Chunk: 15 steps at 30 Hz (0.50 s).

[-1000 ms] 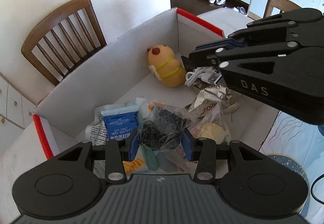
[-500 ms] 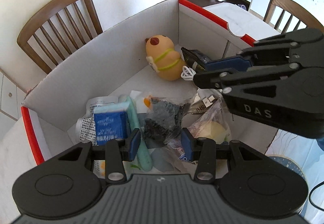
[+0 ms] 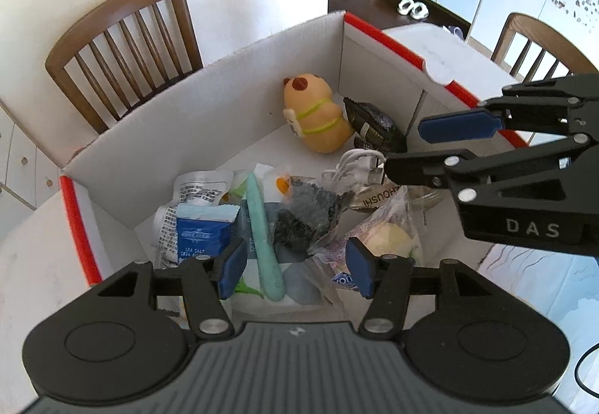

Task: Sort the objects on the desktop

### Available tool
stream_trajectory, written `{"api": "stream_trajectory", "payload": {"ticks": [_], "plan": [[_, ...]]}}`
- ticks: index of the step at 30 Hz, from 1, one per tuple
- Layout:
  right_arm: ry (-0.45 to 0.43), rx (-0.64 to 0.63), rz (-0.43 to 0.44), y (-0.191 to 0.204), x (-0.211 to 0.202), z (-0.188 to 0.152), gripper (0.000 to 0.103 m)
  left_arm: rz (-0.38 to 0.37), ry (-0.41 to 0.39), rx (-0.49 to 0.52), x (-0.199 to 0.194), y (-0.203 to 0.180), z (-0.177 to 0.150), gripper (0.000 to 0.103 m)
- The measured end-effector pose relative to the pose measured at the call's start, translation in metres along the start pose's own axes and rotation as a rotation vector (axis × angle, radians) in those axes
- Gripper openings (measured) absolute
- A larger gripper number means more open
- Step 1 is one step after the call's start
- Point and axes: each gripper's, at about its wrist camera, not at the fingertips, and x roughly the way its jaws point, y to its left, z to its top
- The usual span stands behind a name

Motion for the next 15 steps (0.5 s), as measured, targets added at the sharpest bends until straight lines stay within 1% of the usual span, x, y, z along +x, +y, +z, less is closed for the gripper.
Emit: {"api": "stream_trajectory", "payload": {"ticks": [6,15], "plan": [[-0.031,-0.029,-0.008,0.006,-0.02,0.002,0.042,0.01,-0.051,-0.01,-0.024,-0.001,-0.003,0.057],[-0.056,-0.057,0.001,0.012,-0.047,0.0,0.042,0.033,-0.102,-0.025,-0.059,-0.007,-0.009,0.057]]}}
